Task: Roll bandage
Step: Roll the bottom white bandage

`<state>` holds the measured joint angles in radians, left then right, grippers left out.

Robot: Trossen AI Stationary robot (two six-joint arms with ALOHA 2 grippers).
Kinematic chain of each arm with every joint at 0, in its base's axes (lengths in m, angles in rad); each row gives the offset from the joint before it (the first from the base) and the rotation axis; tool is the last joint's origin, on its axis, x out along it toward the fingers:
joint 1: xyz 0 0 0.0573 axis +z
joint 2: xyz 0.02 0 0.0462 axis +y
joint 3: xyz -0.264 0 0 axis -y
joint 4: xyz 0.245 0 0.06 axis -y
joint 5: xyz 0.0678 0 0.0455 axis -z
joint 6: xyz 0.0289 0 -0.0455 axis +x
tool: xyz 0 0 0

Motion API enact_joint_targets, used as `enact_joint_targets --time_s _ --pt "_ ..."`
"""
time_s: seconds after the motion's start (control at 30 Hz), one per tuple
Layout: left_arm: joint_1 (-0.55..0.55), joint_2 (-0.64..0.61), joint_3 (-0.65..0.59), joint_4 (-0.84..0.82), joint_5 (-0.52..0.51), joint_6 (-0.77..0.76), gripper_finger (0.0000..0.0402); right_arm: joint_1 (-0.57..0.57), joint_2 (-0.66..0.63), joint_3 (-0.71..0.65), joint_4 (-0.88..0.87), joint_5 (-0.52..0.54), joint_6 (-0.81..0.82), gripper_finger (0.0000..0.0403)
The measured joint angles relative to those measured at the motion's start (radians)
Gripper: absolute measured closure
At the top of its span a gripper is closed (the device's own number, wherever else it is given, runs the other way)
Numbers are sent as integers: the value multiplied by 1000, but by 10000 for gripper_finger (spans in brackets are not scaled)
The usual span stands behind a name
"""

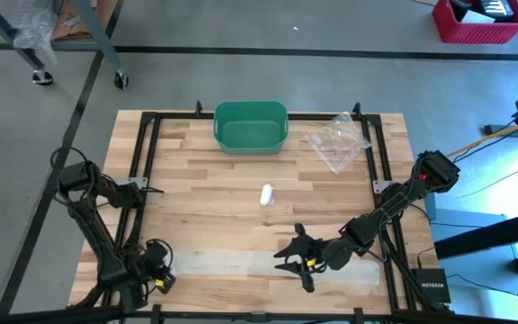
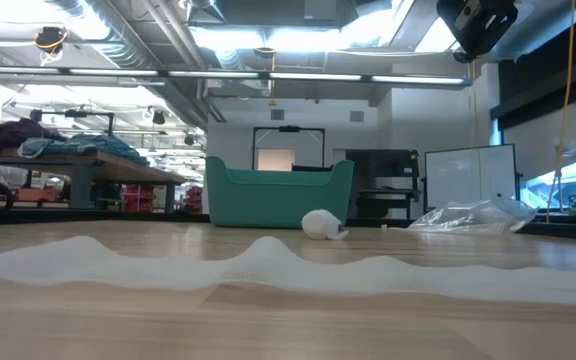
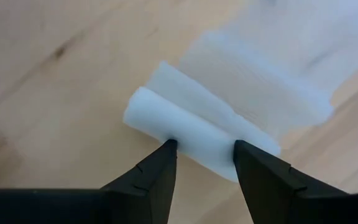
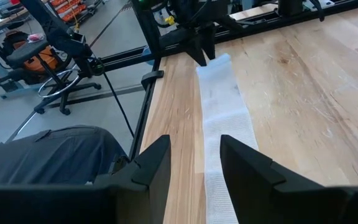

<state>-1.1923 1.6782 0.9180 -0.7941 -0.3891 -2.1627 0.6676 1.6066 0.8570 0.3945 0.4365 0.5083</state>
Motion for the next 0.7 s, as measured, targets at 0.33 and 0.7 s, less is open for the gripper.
enact_joint_targets --time_s 0.33,0.7 --pt "2 0 -30 15 -52 49 315 0 0 0 -1 0 0 261" --pt "4 -50 30 -167 -30 154 397 0 0 0 23 1 0 261"
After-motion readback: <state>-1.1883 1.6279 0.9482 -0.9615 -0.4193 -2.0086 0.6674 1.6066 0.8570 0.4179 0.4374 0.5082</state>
